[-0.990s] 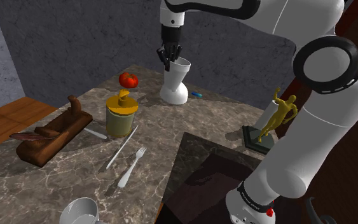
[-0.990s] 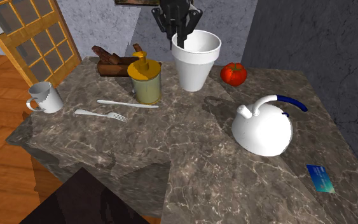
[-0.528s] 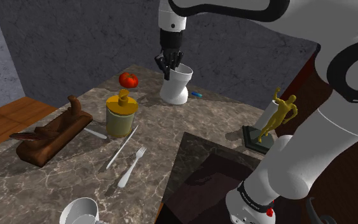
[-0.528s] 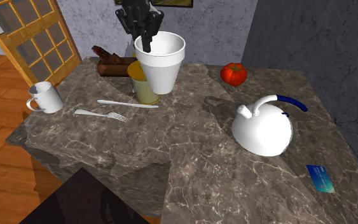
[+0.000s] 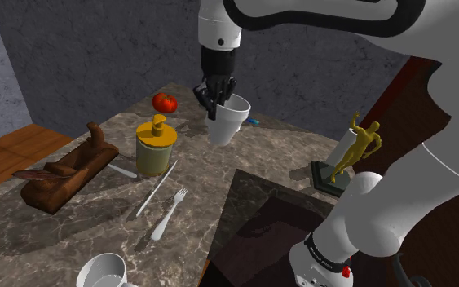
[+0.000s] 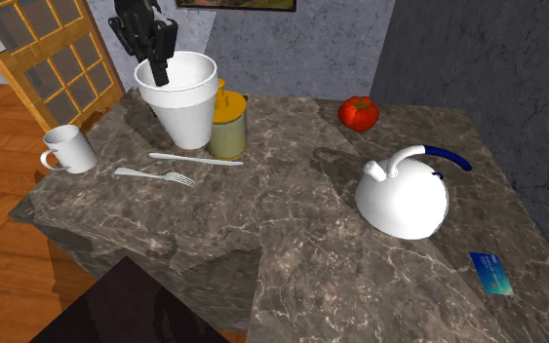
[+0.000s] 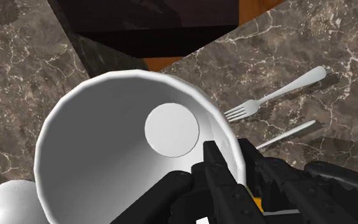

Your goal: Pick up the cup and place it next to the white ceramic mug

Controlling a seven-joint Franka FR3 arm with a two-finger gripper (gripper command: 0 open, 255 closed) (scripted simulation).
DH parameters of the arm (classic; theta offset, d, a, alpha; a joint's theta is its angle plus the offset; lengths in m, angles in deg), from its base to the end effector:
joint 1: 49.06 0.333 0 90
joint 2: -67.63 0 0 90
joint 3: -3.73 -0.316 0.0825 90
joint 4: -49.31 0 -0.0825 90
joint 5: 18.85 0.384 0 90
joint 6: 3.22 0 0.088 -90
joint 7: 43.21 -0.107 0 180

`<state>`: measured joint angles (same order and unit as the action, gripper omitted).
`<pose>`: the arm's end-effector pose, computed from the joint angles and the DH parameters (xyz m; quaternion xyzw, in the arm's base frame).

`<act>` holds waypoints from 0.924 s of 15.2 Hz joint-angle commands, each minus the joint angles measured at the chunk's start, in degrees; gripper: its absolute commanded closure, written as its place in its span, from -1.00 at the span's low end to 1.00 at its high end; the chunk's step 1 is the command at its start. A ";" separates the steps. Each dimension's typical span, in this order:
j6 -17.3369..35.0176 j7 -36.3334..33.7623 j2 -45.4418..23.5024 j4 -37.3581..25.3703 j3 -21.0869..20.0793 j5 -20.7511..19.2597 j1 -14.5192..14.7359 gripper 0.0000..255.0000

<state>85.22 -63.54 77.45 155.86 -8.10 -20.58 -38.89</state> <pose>0.4538 0.1874 0.5751 0.9966 0.0125 -0.0574 0.0570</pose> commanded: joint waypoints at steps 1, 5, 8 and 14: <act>-0.07 -2.66 1.74 1.73 -1.53 1.01 1.25 1.00; -0.42 -7.54 4.07 3.75 -4.51 2.99 3.53 1.00; -0.70 -11.35 5.24 4.58 -6.91 4.51 5.22 1.00; -1.15 -19.42 5.96 4.53 -12.08 7.36 8.55 1.00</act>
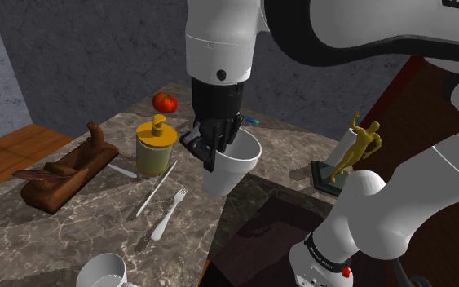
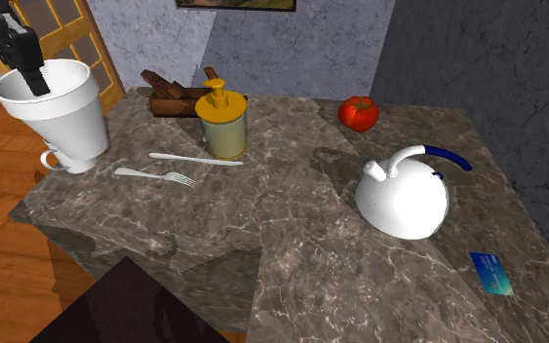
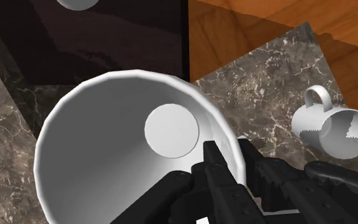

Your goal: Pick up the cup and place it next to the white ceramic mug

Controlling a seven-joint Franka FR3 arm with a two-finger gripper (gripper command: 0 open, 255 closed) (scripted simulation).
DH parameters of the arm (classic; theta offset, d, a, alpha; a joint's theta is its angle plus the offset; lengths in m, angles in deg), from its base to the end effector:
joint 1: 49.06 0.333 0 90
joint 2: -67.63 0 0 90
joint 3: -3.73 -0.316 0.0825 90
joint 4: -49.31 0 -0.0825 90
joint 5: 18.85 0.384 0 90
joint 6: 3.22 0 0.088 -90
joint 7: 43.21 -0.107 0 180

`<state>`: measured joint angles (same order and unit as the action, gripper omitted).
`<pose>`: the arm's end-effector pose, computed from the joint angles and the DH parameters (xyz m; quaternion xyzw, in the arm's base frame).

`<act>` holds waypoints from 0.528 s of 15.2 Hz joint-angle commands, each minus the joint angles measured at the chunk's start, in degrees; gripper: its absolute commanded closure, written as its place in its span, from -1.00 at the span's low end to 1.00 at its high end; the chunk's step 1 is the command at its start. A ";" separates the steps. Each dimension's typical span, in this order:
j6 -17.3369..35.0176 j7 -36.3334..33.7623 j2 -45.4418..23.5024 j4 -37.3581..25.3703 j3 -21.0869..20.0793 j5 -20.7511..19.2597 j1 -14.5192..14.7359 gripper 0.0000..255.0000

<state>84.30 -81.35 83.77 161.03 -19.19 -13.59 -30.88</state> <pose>0.3266 0.3246 0.5742 0.9966 0.0126 -0.0572 0.0573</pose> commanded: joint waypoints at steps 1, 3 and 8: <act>-0.28 -3.02 -0.46 -0.86 -1.91 0.79 1.07 1.00; -0.35 -6.01 -0.89 -1.53 -3.85 1.57 2.15 1.00; 3.49 -5.84 -0.57 2.60 -4.07 1.80 2.31 1.00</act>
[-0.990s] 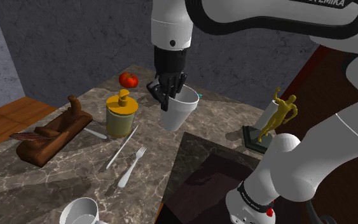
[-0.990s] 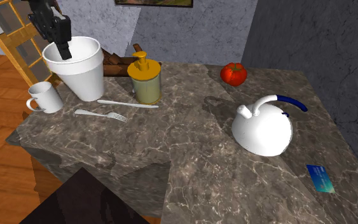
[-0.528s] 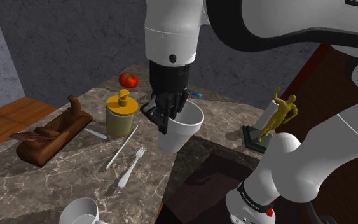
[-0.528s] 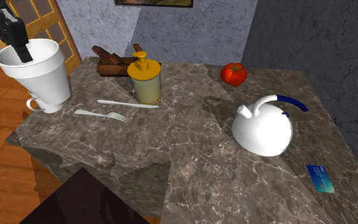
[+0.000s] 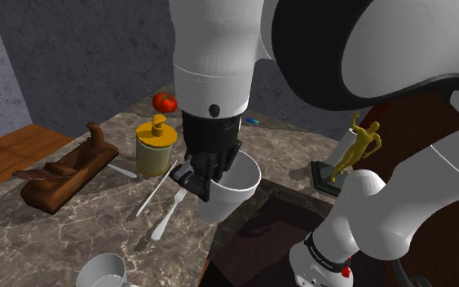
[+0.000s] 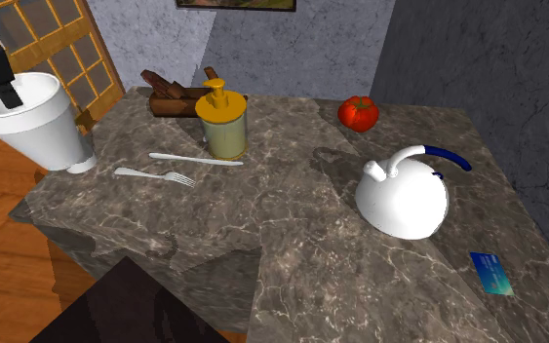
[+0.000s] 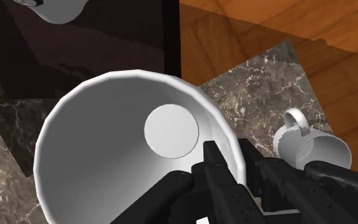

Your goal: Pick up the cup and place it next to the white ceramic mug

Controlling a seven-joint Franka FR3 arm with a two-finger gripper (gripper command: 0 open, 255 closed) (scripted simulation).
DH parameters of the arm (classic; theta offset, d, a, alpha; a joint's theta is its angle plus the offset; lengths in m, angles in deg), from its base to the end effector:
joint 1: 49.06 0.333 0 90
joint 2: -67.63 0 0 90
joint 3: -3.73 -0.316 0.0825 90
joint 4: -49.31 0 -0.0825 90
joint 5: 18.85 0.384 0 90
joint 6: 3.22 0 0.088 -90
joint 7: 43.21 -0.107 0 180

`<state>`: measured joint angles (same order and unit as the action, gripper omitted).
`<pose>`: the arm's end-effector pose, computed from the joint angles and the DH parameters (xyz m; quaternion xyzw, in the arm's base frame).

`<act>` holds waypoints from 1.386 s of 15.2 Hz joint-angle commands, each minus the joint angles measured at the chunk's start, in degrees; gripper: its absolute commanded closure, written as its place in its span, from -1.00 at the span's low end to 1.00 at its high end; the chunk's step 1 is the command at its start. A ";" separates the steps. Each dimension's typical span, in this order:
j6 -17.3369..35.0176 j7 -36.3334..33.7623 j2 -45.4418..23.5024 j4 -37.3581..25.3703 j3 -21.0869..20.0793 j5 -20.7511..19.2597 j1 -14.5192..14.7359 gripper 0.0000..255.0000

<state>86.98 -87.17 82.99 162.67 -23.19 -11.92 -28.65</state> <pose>0.2925 0.3660 0.5545 0.9966 0.0120 -0.0575 0.0575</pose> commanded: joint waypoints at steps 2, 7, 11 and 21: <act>2.34 0.01 0.24 2.52 -0.18 0.19 0.14 1.00; 6.19 0.03 0.06 6.20 -0.51 0.31 0.27 1.00; 9.29 -0.02 -0.33 8.93 -0.82 0.33 0.36 1.00; 17.16 -0.47 -2.31 14.95 -1.75 0.05 0.48 1.00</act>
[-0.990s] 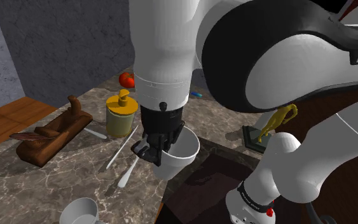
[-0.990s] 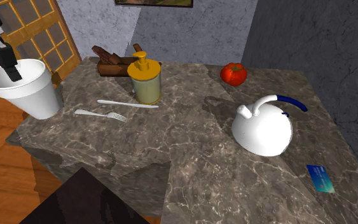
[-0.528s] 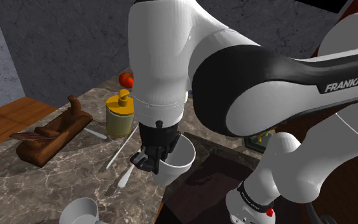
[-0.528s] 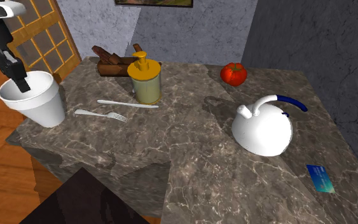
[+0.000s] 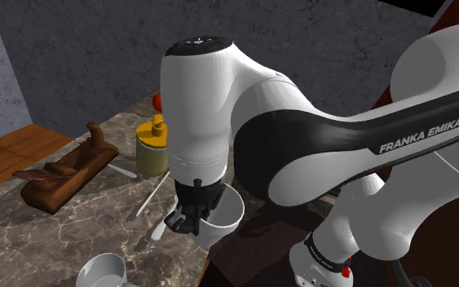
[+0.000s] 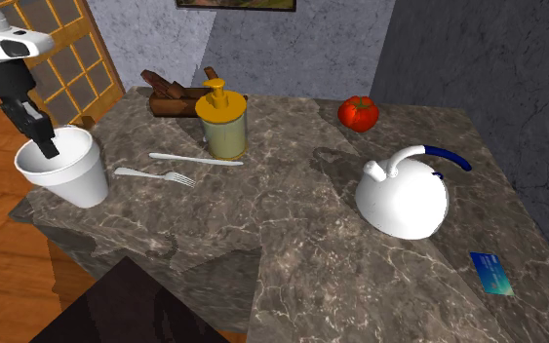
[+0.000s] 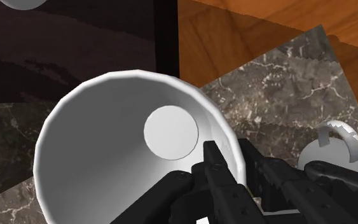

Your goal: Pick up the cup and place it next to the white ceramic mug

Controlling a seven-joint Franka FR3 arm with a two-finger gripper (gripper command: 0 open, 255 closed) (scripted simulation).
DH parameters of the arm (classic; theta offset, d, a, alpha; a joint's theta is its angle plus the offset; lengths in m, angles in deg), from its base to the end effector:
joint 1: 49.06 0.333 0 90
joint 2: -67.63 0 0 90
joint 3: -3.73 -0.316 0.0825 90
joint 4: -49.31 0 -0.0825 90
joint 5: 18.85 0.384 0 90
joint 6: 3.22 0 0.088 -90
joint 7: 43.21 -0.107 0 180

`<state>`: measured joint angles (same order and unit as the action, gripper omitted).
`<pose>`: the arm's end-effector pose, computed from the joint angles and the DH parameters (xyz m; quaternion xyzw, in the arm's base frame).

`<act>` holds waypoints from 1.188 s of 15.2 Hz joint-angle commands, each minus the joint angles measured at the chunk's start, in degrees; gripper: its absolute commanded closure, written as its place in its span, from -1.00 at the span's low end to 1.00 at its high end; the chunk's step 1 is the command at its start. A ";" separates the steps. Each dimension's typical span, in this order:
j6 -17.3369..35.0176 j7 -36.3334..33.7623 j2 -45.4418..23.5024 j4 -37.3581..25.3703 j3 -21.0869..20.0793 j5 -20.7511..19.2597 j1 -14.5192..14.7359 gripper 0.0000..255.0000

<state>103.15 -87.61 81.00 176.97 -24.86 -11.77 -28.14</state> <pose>0.2907 0.3663 0.4446 0.9966 0.0119 -0.0576 0.0575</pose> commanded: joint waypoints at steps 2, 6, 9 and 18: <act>2.58 -0.18 -0.89 1.72 -0.28 -0.23 -0.02 1.00; 5.80 -0.55 -2.22 3.71 -0.69 -0.59 -0.03 1.00; 8.23 -0.90 -3.38 5.08 -1.00 -0.96 -0.06 1.00; 10.07 -1.21 -4.34 6.04 -1.22 -1.31 -0.09 1.00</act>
<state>113.21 -88.82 76.65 183.02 -26.08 -13.07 -28.23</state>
